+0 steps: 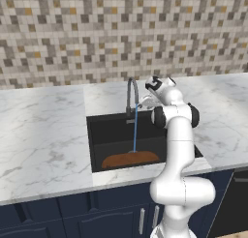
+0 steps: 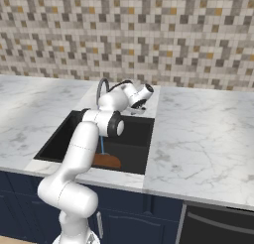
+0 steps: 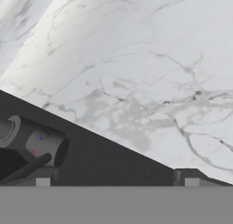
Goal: Turn on the sink faucet with hot water and rinse the cutting board for ten seconds, then turn off the faucet. Push the cutting board to reach the water if necessary.
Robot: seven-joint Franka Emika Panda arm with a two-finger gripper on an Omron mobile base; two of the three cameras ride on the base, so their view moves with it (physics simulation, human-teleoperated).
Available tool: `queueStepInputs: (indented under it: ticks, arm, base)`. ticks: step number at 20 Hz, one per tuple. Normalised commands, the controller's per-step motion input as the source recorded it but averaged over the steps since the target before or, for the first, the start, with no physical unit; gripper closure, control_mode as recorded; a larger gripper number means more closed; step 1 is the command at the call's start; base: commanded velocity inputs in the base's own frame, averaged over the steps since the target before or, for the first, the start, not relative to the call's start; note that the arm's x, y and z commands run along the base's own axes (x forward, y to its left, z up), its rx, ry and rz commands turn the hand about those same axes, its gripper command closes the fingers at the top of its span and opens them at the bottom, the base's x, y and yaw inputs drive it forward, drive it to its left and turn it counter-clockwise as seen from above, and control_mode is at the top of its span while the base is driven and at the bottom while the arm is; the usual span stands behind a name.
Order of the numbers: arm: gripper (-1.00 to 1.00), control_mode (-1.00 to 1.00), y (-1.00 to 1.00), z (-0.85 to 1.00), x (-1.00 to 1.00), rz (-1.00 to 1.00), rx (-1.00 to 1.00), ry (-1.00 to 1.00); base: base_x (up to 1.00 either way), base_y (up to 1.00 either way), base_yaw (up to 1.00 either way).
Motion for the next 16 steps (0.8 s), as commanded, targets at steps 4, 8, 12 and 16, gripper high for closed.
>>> queueStepInputs:
  ticks: [4, 8, 12, 16]
  arm:
    - [-1.0, -1.0, 0.25, -0.03, 0.0, 0.0, 0.0, 0.0]
    - [-1.0, -1.0, 0.28, 0.0, 0.0, 0.0, 0.0, 0.0]
    - [-1.0, -1.0, 0.2, 0.0, 0.0, 0.0, 0.0, 0.0]
    - [-1.0, -1.0, 0.26, -0.06, 0.0, 0.0, 0.0, 0.0]
  base:
    - [0.0, 0.0, 0.0]
    - [0.0, 0.0, 0.0]
    - [0.0, 0.0, 0.0]
    - [0.0, 0.0, 0.0]
